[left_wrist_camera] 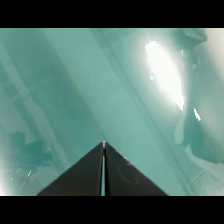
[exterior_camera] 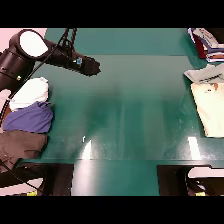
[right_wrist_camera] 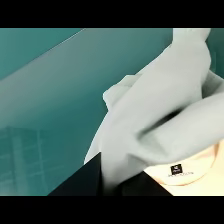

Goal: Fold the shirts.

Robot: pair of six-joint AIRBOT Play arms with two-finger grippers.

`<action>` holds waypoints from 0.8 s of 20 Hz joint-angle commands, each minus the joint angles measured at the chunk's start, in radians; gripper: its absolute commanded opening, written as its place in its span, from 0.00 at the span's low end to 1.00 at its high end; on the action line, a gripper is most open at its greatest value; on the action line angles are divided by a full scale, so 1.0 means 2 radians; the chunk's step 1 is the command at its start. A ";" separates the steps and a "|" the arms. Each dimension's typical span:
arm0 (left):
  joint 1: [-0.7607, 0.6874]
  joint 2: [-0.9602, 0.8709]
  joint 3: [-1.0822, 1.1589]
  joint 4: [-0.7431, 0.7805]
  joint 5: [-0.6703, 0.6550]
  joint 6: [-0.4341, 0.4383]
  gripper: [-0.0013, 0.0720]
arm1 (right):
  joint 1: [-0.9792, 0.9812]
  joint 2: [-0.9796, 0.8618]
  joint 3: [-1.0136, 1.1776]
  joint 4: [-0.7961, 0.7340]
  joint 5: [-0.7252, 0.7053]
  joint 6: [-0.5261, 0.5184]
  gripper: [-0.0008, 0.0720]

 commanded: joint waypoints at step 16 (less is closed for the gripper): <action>-0.002 -0.001 0.000 0.002 -0.002 0.004 0.05 | -0.046 0.114 -0.029 -0.059 0.120 0.082 0.04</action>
